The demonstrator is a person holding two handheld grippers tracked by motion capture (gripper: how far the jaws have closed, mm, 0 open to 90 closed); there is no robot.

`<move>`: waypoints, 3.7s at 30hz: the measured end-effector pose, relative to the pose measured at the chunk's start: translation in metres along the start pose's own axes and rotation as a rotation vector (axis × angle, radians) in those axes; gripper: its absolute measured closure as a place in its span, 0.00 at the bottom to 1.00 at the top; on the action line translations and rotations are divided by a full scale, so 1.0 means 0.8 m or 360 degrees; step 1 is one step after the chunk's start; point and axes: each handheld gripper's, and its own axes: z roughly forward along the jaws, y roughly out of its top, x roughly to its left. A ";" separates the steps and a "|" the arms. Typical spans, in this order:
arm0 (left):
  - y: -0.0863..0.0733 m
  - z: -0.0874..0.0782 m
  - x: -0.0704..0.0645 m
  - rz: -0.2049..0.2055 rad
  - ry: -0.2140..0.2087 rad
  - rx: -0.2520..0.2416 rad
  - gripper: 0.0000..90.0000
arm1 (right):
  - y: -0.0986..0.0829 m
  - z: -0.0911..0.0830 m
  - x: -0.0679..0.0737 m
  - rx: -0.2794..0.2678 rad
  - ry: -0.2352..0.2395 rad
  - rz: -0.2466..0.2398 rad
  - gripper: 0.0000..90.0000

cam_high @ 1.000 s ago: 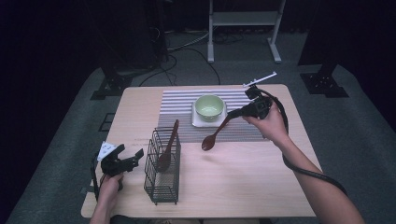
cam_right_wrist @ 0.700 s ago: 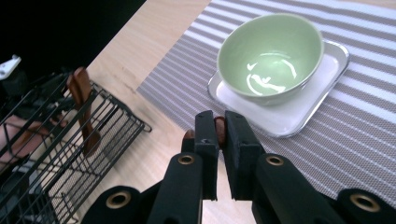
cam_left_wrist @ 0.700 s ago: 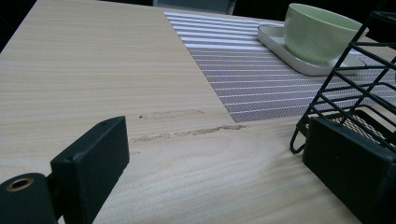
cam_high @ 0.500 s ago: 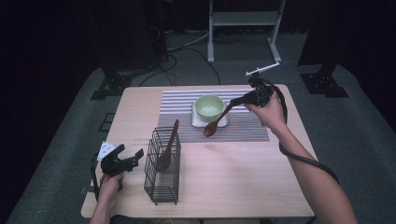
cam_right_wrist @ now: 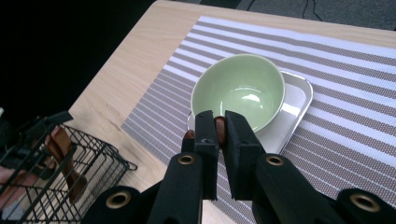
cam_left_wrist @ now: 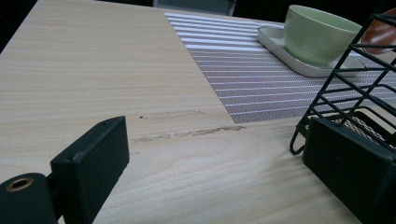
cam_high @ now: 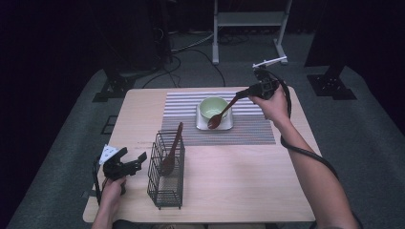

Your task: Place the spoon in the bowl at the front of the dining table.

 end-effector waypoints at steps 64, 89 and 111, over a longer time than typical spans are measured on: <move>0.000 0.000 0.000 -0.0004 -0.0001 0.0002 0.07 | -0.018 0.046 -0.070 -0.0065 -0.0069 0.0338 0.91; 0.000 0.001 0.000 -0.0005 0.0000 0.0002 0.07 | -0.038 0.049 -0.094 -0.0051 -0.0026 0.0437 0.84; 0.000 0.001 -0.001 0.0013 0.0000 0.0011 0.07 | -0.061 0.050 -0.097 -0.0013 0.0037 0.0441 0.81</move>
